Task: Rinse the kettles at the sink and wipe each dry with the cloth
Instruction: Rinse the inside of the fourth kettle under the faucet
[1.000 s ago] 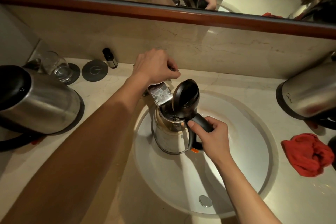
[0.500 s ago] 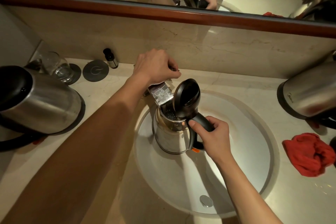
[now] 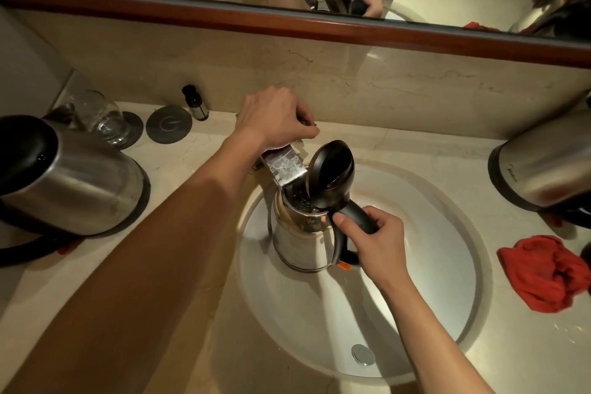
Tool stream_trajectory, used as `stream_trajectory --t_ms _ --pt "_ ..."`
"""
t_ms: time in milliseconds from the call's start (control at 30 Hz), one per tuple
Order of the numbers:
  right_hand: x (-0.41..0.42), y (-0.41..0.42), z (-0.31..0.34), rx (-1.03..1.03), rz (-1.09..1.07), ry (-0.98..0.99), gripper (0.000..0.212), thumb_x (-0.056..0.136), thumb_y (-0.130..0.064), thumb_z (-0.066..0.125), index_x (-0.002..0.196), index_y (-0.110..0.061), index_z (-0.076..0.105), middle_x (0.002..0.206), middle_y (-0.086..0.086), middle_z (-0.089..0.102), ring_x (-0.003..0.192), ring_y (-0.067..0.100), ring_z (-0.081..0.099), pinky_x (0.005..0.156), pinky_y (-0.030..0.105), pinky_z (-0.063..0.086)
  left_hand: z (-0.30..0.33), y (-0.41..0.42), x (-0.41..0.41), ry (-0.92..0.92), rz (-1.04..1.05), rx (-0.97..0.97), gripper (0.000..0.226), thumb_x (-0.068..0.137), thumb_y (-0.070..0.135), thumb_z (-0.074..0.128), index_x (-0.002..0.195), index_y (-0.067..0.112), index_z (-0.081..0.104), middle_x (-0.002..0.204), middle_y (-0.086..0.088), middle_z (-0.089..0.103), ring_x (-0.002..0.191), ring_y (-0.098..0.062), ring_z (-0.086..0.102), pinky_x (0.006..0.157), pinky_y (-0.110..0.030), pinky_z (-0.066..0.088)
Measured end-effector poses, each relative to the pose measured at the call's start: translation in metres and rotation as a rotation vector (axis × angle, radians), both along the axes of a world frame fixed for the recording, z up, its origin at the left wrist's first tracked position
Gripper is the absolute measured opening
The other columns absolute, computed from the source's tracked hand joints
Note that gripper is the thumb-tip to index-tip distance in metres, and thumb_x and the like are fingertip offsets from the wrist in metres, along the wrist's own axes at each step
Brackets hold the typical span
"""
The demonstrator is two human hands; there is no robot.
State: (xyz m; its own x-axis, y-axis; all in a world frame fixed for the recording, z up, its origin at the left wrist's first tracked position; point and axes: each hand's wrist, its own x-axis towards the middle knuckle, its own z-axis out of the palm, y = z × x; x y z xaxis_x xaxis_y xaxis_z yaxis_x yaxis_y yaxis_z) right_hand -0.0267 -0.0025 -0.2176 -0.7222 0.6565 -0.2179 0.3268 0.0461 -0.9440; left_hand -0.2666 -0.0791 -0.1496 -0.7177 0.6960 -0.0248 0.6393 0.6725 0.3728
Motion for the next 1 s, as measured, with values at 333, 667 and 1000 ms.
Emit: stream_trajectory --t_ms 333,667,1000 --pt "-0.0017 0.0003 0.0055 0.001 0.024 -0.023 0.035 0.083 -0.012 0.084 0.059 -0.013 0.060 0.047 -0.015 0.049 0.049 0.002 0.043 0.053 0.012 0.035 -0.0003 -0.0001 0.0005 -0.003 0.011 0.010 0.021 0.083 0.051 0.068 0.094 0.036 0.077 0.082 0.020 0.062 0.085 -0.008 0.050 0.076 -0.030 0.033" --pt "-0.0025 0.0003 0.0073 0.003 0.023 -0.013 0.041 0.083 -0.010 0.084 0.055 -0.020 0.056 0.046 -0.016 0.047 0.049 0.003 0.041 0.052 0.012 0.033 -0.0014 0.0004 0.0000 -0.002 0.008 0.010 0.021 0.083 0.051 0.068 0.094 0.036 0.077 0.079 0.021 0.059 0.084 -0.009 0.050 0.077 -0.030 0.032" --pt "-0.0019 0.0008 0.0045 0.003 0.023 -0.021 0.035 0.083 -0.012 0.085 0.059 -0.014 0.060 0.048 -0.014 0.049 0.050 0.003 0.042 0.053 0.012 0.035 -0.0015 -0.0003 -0.0001 0.002 0.003 0.009 0.021 0.083 0.052 0.068 0.094 0.036 0.077 0.080 0.020 0.059 0.085 -0.009 0.050 0.076 -0.031 0.032"
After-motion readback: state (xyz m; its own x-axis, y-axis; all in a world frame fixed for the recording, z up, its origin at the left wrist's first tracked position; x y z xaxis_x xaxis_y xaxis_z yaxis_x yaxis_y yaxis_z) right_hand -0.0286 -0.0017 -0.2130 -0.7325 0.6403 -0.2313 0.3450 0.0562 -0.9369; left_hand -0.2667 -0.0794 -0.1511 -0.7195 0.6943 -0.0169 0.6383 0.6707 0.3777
